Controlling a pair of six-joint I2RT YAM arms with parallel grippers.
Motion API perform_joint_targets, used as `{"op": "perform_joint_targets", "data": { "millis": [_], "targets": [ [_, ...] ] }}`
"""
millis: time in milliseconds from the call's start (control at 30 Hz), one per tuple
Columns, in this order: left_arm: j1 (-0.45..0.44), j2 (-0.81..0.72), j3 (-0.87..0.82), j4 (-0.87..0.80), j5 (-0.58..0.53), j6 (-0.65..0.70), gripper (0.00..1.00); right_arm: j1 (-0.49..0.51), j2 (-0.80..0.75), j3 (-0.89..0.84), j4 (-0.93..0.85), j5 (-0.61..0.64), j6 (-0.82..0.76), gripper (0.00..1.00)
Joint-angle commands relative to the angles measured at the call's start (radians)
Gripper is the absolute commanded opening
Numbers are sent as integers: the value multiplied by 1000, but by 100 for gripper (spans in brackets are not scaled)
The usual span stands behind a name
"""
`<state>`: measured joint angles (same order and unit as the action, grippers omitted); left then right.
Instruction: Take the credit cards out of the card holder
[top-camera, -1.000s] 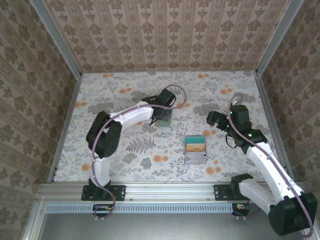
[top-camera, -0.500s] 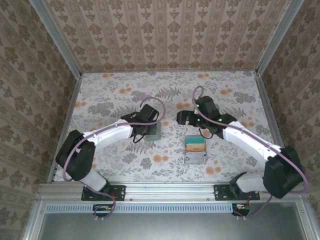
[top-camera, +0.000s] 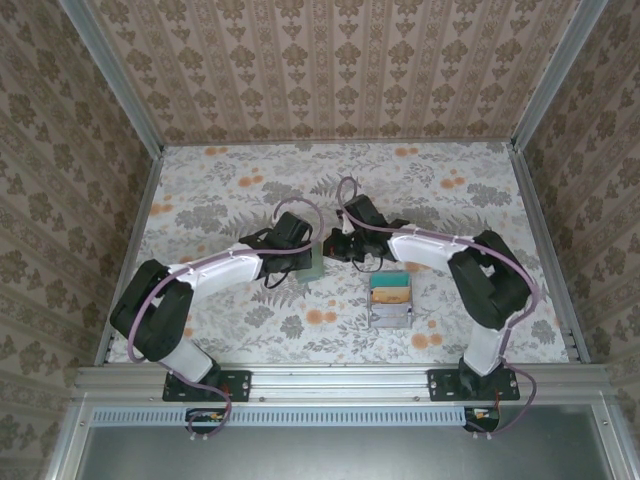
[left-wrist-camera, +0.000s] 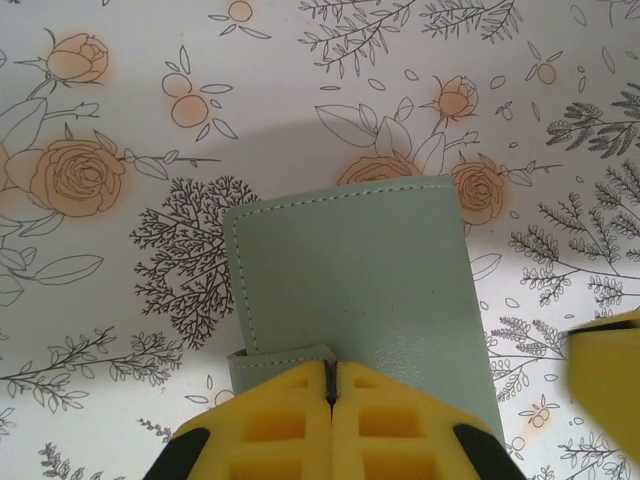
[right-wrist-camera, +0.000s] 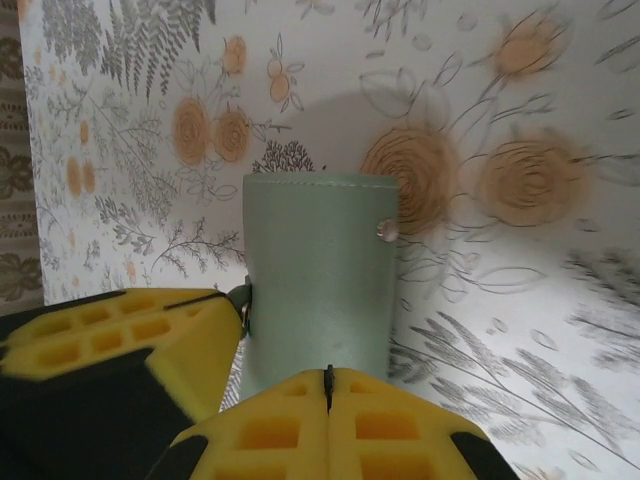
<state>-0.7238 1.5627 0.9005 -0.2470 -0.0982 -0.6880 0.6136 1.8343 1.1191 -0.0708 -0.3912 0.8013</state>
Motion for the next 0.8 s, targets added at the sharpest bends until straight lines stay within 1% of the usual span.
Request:
{"op": "perform_joint_targets", "data": {
  "millis": [0,167,300,367,467,533,600,667,767],
  "targets": [
    [6,17,2,33,19,-10,0,15,58,60,60,-92,75,0],
    [6,28,3,47,46,-12,0,20,138,99,62,-97,116,0],
    [7,19,5,43,46,-13,0,18,216,163,-96,-64,99,0],
    [16,-2,3,37,45,-14,0,20,226,168,-163,-9,83,0],
    [44,-46,-16,22,49,-17,0,20,236,190,-278,71,46,0],
    [74,-78,-38,23,75,-26,0,20,252,204,-315,86,30,0],
    [103,-109,-63,31,99,-30,0,21,259,202,-317,93,28,0],
    [124,-141,-83,16,99,-30,0,20,261,200,-315,99,29,0],
    [137,-163,-92,-7,103,-16,0,20,251,199,-299,89,21,0]
  ]
}}
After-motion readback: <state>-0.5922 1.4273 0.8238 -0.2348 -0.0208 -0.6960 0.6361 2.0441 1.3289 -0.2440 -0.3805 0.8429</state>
